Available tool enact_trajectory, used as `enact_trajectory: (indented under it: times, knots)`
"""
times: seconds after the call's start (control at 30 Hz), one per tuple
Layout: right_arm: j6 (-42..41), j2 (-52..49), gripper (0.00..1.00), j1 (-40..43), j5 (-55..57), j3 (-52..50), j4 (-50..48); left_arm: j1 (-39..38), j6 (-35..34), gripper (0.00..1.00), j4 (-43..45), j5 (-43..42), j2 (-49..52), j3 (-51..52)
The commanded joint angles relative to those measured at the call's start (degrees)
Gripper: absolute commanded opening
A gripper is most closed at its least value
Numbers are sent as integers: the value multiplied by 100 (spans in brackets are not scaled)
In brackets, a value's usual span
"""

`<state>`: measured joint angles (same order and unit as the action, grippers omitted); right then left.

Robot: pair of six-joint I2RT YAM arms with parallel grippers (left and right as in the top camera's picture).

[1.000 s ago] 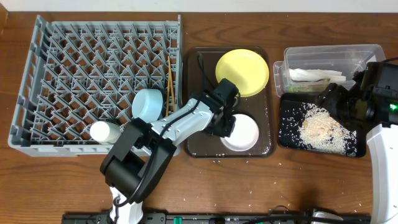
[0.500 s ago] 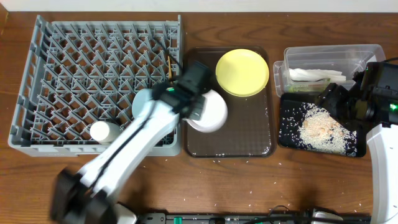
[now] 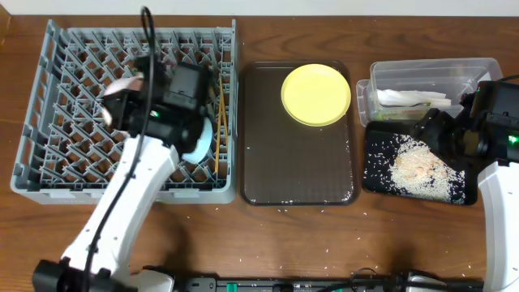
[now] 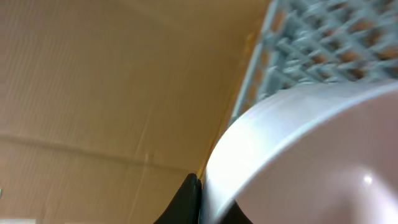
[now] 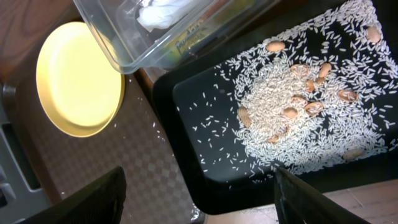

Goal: Sort waste into correct bins and load items into the dishwasher
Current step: 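Carry the white bowl into the dish rack and release it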

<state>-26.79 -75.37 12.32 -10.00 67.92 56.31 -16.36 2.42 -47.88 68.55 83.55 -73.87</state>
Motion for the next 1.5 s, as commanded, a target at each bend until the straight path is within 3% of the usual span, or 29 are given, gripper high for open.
enact_trajectory:
  times: [0.0, 0.2, 0.43, 1.07, 1.2, 1.37, 1.47]
  knots:
    - [-83, 4, 74, 0, 55, 52, -2, 629, 125, 7, 376, 459, 315, 131]
    - [-83, 4, 74, -2, 55, 52, -20, 1154, 341, 7, 1082, 459, 909, 131]
    - [-81, 4, 74, -2, 55, 52, -17, 1217, 527, 7, 1617, 463, 1797, 131]
    - [-81, 4, 74, -2, 50, 52, 9, 857, 372, 8, 1716, 433, 2201, 133]
    - [-83, 4, 74, -2, 50, 52, 9, 737, 372, 17, 1687, 433, 2201, 133]
    - [-83, 4, 74, -2, 50, 52, 13, 586, 345, 37, 1628, 431, 2201, 133]
    - [-81, 4, 74, -2, 50, 52, 31, 518, 282, 40, 1526, 396, 2201, 133]
